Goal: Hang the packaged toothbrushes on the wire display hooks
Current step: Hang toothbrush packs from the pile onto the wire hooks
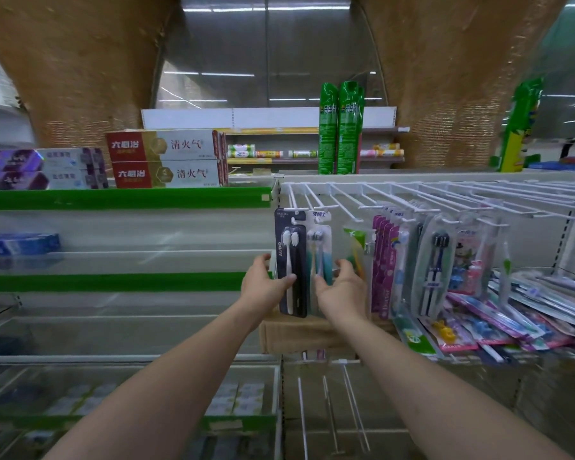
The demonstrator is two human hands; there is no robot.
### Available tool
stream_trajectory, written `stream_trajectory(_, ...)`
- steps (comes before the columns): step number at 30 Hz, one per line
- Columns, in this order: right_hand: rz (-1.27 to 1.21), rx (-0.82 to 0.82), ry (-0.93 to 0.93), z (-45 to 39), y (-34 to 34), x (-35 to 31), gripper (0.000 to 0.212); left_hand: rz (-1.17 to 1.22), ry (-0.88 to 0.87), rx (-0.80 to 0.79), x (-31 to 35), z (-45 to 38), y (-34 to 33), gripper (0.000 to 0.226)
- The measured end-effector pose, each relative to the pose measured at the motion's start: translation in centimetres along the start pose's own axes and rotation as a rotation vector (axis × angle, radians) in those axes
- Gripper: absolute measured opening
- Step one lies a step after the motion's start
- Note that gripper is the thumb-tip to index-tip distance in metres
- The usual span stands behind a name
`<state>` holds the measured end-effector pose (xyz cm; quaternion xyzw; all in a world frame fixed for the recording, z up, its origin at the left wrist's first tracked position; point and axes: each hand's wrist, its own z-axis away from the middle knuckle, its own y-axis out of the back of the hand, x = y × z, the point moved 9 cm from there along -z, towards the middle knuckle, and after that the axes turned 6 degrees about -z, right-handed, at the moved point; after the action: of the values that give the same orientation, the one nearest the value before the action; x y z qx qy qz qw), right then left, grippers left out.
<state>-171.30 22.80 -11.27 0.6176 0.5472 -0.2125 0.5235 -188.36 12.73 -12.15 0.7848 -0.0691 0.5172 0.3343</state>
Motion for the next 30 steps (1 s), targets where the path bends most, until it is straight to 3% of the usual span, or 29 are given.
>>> stream_trajectory(8, -0.033, -0.009, -0.027, -3.2, -2.0, 0.3, 0.027, 0.074, -0.014, -0.038, 0.1, -2.2, -1.7, 0.064)
stream_trajectory(17, -0.054, -0.002, 0.006, -3.6, -2.6, 0.2, 0.023, 0.043, -0.047, -0.004, -0.7, -3.0, -1.4, 0.027)
stream_trajectory(30, 0.027, 0.033, -0.076, -3.9, -2.1, 0.6, 0.024, 0.017, -0.035, -0.014, -0.6, -2.5, -1.3, 0.032)
